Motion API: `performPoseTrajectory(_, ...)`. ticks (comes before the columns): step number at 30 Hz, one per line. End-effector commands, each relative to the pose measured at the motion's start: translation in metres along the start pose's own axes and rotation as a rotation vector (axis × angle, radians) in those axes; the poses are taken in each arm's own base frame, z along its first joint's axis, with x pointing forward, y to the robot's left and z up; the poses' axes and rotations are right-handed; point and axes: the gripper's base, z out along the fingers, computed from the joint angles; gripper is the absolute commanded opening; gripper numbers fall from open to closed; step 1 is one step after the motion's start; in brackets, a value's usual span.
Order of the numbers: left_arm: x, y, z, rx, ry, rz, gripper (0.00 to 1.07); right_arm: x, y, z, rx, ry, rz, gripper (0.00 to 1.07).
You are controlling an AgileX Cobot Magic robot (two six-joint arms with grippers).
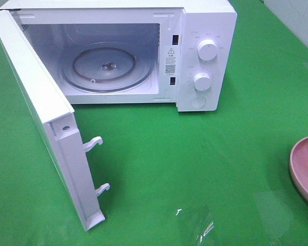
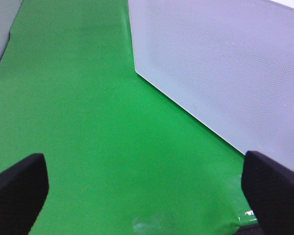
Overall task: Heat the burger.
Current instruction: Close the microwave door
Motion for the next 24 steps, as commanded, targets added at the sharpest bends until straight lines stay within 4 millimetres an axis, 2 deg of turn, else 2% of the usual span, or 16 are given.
performPoseTrajectory(1, 0.0, 0.0, -0.001, 0.0, -0.012, -0.005, 1.0, 0.025, -0.001, -0.017, 0.003, -0.077, -0.013, 0.77)
performPoseTrajectory(6, 0.0, 0.0, -0.001, 0.0, -0.012, -0.005, 1.0, 0.045, -0.006, -0.028, 0.048, -0.193, 0.021, 0.76)
performPoseTrajectory(9, 0.0, 0.0, -0.001, 0.0, -0.012, -0.005, 1.0, 0.059, -0.01, -0.044, 0.119, -0.341, 0.078, 0.76)
performPoseTrajectory(14, 0.0, 0.0, -0.001, 0.0, -0.012, -0.005, 1.0, 0.077, -0.007, -0.058, 0.199, -0.487, 0.125, 0.76)
performPoseTrajectory(21, 0.0, 0.0, -0.001, 0.0, -0.012, -0.005, 1.0, 0.098, 0.0, -0.069, 0.303, -0.652, 0.186, 0.76)
performPoseTrajectory(24, 0.0, 0.0, -0.001, 0.0, -0.012, -0.005, 1.0, 0.101, 0.001, -0.07, 0.334, -0.672, 0.203, 0.76)
